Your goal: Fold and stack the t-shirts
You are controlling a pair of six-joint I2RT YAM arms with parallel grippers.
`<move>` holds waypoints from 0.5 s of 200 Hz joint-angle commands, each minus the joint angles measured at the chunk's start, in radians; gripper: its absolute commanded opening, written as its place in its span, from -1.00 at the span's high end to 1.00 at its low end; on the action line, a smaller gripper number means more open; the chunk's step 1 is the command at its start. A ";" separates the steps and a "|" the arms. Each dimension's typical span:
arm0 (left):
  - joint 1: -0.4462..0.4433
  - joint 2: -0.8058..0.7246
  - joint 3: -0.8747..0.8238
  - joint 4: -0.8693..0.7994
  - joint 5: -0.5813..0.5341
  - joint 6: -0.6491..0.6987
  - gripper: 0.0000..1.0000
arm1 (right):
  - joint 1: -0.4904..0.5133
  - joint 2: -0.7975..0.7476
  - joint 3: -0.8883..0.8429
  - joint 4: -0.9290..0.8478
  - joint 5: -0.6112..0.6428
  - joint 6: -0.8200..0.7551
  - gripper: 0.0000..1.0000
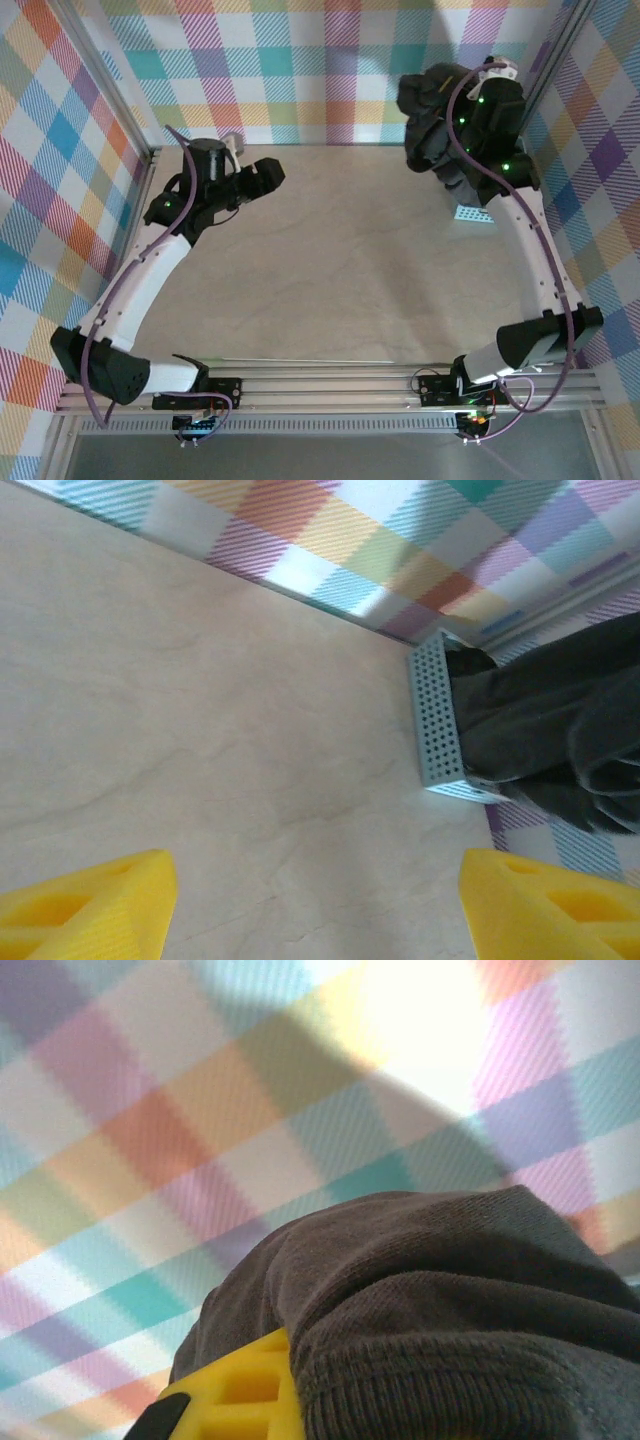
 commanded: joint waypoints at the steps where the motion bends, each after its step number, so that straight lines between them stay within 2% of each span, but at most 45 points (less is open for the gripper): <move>1: -0.007 -0.088 -0.019 -0.097 -0.106 -0.008 -0.51 | 0.135 -0.042 -0.034 -0.056 0.045 0.004 1.00; 20: -0.004 -0.138 -0.038 -0.146 -0.143 -0.008 -0.53 | 0.285 -0.035 -0.130 -0.014 0.101 0.017 1.00; 36: 0.000 -0.168 -0.057 -0.207 -0.185 -0.013 -0.61 | 0.390 0.029 -0.166 -0.027 0.081 0.078 1.00; 53: 0.002 -0.198 -0.103 -0.241 -0.204 -0.018 -0.62 | 0.486 0.157 -0.162 -0.037 -0.064 0.142 0.34; 59: 0.003 -0.210 -0.127 -0.239 -0.195 -0.021 -0.62 | 0.518 0.210 -0.140 -0.047 -0.123 0.145 0.18; 82: 0.003 -0.230 -0.210 -0.237 -0.136 -0.039 -0.61 | 0.573 0.337 -0.049 -0.142 -0.281 0.155 -0.21; 100: -0.001 -0.220 -0.261 -0.248 -0.075 -0.062 -0.57 | 0.555 0.290 -0.102 -0.169 -0.273 0.166 -0.40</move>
